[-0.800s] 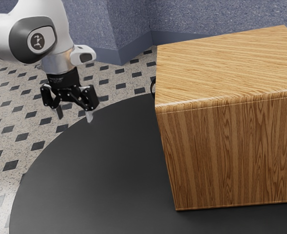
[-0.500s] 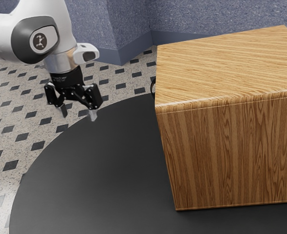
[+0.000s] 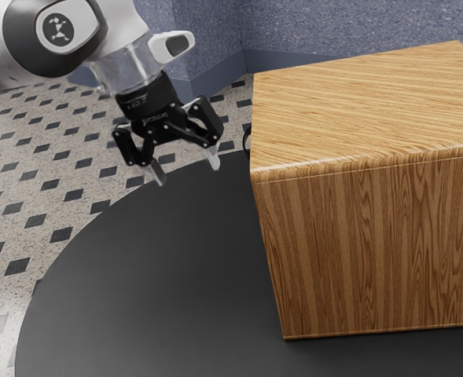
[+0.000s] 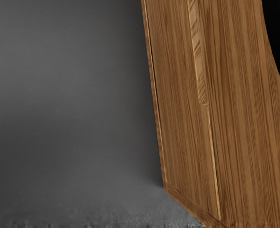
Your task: Pull the drawer handle with one arm to open the drawer
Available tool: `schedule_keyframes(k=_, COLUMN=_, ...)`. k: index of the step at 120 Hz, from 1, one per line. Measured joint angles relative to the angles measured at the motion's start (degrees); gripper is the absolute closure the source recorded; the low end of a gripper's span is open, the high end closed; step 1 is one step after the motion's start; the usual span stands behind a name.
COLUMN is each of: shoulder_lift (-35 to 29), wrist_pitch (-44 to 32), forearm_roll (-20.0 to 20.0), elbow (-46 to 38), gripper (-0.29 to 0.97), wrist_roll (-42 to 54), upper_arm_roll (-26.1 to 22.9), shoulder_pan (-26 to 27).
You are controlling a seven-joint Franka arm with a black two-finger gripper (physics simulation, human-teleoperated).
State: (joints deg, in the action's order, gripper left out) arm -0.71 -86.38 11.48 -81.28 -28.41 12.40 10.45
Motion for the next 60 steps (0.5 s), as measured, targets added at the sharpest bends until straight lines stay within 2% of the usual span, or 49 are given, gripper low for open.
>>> schedule_keyframes(k=16, shoulder_lift=-2.03, wrist_pitch=0.48, forearm_roll=0.65, elbow=-0.48, gripper=0.00, wrist_roll=-6.08, upper_arm_roll=-0.13, shoulder_pan=1.18)
schedule_keyframes(k=40, shoulder_lift=-3.06, wrist_pitch=-0.53, forearm_roll=1.09, elbow=-2.02, gripper=0.00, wrist_roll=-12.74, upper_arm_roll=-0.52, shoulder_pan=-6.54)
schedule_keyframes(k=60, shoulder_lift=-3.63, wrist_pitch=-2.84, forearm_roll=1.42, elbow=-2.06, gripper=0.00, wrist_roll=-16.66, upper_arm_roll=-0.55, shoulder_pan=-2.86)
